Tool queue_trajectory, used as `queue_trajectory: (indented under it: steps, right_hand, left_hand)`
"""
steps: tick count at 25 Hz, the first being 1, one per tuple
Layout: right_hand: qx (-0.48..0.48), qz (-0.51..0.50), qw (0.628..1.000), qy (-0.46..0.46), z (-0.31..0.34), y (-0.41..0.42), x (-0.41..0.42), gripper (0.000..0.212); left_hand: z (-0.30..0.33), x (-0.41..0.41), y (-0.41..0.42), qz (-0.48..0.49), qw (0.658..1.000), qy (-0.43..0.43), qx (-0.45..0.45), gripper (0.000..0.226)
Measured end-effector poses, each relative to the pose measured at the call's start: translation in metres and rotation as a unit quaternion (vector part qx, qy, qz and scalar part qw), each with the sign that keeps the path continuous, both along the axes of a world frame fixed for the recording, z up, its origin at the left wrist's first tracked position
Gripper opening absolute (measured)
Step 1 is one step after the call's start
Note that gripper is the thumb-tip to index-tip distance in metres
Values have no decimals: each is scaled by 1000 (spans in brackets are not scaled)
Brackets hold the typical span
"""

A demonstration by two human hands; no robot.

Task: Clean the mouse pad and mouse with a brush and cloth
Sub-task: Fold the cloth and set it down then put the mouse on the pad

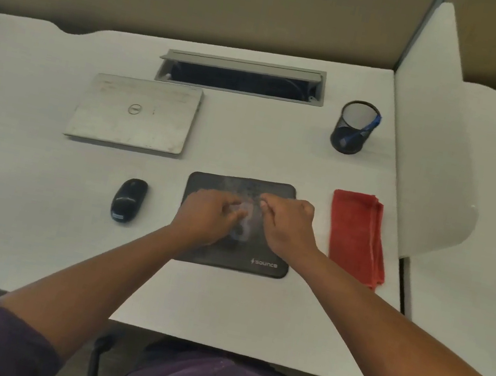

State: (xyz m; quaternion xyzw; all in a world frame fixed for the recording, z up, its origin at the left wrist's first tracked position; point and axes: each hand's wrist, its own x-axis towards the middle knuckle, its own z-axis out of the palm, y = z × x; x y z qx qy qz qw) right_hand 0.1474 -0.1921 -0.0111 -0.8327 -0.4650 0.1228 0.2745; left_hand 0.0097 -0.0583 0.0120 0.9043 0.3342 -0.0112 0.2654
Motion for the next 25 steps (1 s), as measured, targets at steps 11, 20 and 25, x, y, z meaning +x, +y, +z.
queue_trajectory:
  steps: [11, 20, 25]
  right_hand:
    - [-31, -28, 936, 350, 3, 140, -140, 35]
    - [9, -187, 820, 541, -19, 204, -206, 20]
    - [21, -227, 809, 542, -20, 206, -233, 55]
  left_hand:
    - [-22, -156, 106, 223, 957, -151, -104, 54]
    - [-41, -190, 159, 348, 809, -231, -414, 55]
    - [-41, -187, 156, 313, 794, -244, -461, 36]
